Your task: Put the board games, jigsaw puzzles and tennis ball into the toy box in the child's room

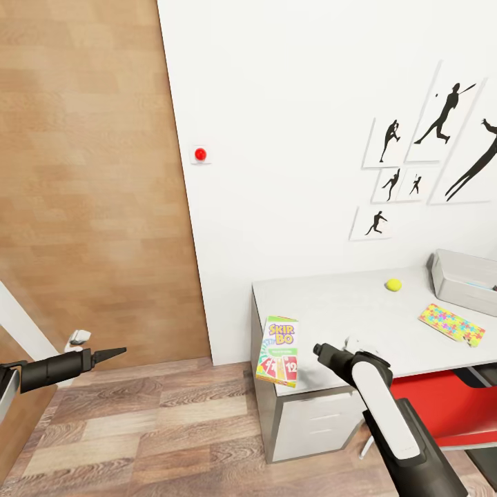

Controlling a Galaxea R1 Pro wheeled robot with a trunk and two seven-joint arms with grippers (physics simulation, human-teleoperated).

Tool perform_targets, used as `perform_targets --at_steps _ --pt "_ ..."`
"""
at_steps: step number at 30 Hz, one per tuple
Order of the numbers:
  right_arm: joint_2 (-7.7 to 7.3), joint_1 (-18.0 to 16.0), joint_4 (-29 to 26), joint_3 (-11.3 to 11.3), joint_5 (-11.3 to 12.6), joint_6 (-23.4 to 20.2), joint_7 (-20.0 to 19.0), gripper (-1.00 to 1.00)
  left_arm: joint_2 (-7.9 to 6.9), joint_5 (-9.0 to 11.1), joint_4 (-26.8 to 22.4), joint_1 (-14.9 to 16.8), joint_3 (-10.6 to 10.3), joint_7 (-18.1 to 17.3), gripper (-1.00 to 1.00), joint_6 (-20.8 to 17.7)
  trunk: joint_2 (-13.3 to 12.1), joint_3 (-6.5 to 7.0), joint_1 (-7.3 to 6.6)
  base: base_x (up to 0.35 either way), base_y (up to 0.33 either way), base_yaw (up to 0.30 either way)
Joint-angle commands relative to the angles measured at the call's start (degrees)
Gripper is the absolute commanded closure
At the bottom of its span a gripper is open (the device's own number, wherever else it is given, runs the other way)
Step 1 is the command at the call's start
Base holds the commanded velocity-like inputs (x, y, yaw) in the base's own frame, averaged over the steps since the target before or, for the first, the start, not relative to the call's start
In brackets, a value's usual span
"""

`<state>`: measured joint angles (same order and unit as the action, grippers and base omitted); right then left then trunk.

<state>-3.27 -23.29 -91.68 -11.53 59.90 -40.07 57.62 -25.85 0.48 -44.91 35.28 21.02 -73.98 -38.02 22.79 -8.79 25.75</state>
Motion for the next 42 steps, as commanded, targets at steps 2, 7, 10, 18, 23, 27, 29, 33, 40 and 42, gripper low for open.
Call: perform_targets --at_steps 2,7,10,18,23,27,29,33,40,42 --pt "-0.44 -0.08 -0.12 0.78 0.45 -0.49 -1.11 -1.0 0.05 0.05 0.0 0.05 0.06 -0.12 -1.0 -0.58 0.13 -0.12 0.04 0.0 0.0 0.0" --pt "-4.07 0.04 -0.16 5.1 0.55 -2.99 -16.54 -1.0 0.09 -0.02 0.0 0.05 0.07 -0.04 -1.0 -0.57 0.13 -0.12 0.04 0.0 0.0 0.0" --pt "-6.29 0.08 -0.14 7.23 0.53 -5.35 -31.25 -1.0 0.09 -0.04 0.0 0.05 0.07 -0.03 -1.0 -0.56 0.13 -0.12 0.04 0.0 0.0 0.0" --pt "-8.72 1.74 -0.09 10.52 0.19 -7.45 -56.71 -1.0 0.18 0.03 0.0 0.05 0.07 0.01 -1.0 -0.56 0.13 -0.12 0.04 0.0 0.0 0.0" --pt "-8.83 2.05 -0.05 12.79 0.28 -7.76 -58.8 -1.0 0.23 0.04 0.0 0.05 0.07 0.05 -1.0 -0.56 0.13 -0.12 0.04 0.0 0.0 0.0" --pt "-8.74 2.14 0.09 13.15 0.4 -7.8 -59.24 -1.0 0.28 0.05 0.0 0.05 0.07 0.15 -1.0 -0.56 0.13 -0.12 0.04 0.0 0.0 0.0" --pt "-8.5 2.14 0.04 13.12 0.53 -7.96 -59.4 -1.0 0.47 0.03 0.0 0.05 0.07 0.19 -1.0 -0.56 0.13 -0.12 0.04 0.0 0.0 0.0" --pt "-8.07 2.18 0.01 12.84 0.82 -9.21 -60.83 -1.0 1.18 -0.01 0.0 0.05 0.07 0.22 -1.0 -0.56 0.13 -0.12 0.04 0.0 0.0 0.0" --pt "-8.24 2.19 0.25 13.21 0.7 -10.87 -71.38 -1.0 3.73 0.02 -0.03 0.05 0.11 0.32 -1.0 -0.66 0.13 -0.12 0.04 0.0 0.0 0.0" --pt "-8.24 2.2 0.36 13.29 0.68 -10.93 -72.13 -1.0 3.81 0.18 -0.02 0.05 0.21 0.28 -1.0 -0.74 0.13 -0.12 0.04 0.0 0.0 0.0"
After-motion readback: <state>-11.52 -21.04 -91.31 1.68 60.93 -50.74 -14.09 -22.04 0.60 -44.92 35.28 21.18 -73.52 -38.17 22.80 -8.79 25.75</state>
